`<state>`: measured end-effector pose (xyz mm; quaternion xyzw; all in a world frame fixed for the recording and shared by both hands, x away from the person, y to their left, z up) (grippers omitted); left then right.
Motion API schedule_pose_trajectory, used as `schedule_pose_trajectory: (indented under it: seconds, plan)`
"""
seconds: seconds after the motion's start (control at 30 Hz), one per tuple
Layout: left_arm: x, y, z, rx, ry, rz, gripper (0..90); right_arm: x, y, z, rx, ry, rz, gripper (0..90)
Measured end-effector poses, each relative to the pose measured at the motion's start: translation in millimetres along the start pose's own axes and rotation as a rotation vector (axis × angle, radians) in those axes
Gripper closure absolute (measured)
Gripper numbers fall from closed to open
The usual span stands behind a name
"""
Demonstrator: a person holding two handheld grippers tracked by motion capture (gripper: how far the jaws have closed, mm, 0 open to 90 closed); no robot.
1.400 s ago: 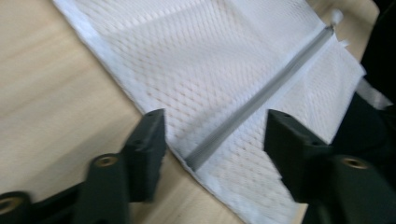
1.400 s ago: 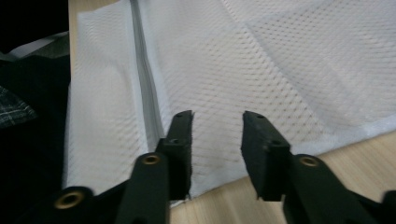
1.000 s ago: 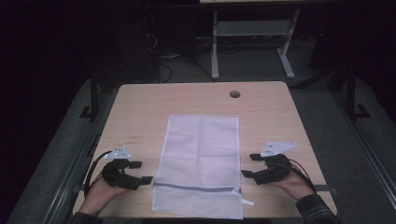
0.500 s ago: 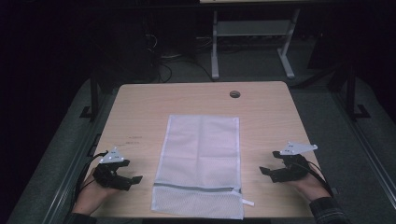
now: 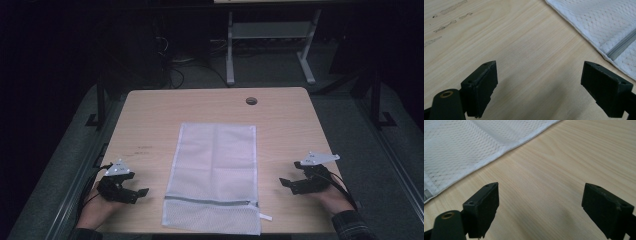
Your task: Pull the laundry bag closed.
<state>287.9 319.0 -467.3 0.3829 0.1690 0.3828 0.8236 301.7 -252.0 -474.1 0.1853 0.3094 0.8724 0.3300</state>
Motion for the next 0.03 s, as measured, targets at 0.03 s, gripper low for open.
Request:
schedule_pose_trajectory:
  seconds: [0.03]
  plan:
    - [0.0,0.0,0.0,0.000,0.000,0.000,13.2,0.0,0.0,0.0,0.000,0.000,0.000,13.9]
Point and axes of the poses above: each handheld gripper's, and its own axes: y roughly backward along the jaws, z roughly out of its top, x roughly to its left, the point moved 2 cm from there along -y, roughly forward along the jaws, and after that the axes turned 5 degrees about z, right-handed, at the moved point
